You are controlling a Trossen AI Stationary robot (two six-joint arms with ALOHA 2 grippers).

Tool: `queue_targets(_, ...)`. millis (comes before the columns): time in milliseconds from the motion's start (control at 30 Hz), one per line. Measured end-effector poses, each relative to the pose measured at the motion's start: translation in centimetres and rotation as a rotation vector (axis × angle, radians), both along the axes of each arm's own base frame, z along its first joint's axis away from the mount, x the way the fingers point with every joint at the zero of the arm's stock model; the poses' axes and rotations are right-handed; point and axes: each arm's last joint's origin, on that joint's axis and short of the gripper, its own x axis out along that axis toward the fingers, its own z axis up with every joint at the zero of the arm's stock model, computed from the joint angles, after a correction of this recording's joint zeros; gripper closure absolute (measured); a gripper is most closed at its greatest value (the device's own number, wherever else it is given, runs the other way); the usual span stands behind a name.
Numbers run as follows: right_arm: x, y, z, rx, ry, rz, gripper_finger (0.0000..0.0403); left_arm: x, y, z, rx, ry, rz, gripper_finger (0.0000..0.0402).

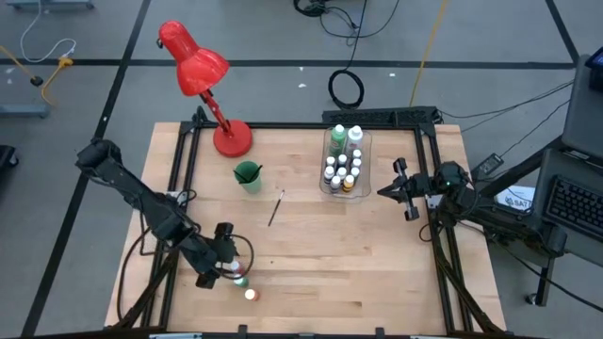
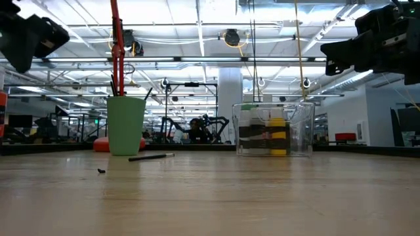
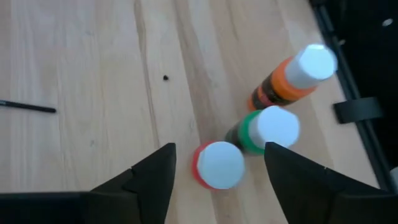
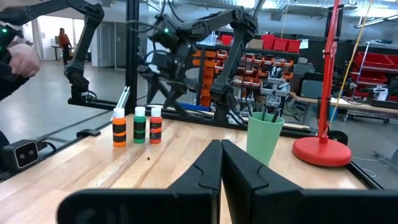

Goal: Pick & Place Paint Supplies
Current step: Put the small red paint bottle into the transparent bin

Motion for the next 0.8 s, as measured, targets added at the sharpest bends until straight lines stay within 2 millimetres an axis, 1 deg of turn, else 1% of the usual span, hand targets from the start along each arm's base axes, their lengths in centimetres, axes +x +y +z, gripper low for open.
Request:
queue_targets(200,0.0,0.0,0.0,0.001,0.000,0.000,0.0402,0.6,-0.5,-1.4,0.018,0.061,0.034,0.0143)
queue_targets(467,0.0,0.0,0.0,0.001,0.000,0.000,0.0402,0.9,-0.9,-2.6,0.030,0.121,0.020,0.0164)
queue_targets(633,0.0,0.0,0.0,-0.001,0.000,-0.001,0.0401,1.0,-0.9,-2.6,0.043,0.114,-0.002,0.0202)
queue_targets(800,0.0,0.0,0.0,-0.002,-0.001,-0.001,0.0402,1.0,-0.9,-2.5,0.041,0.109,-0.004,0.0267)
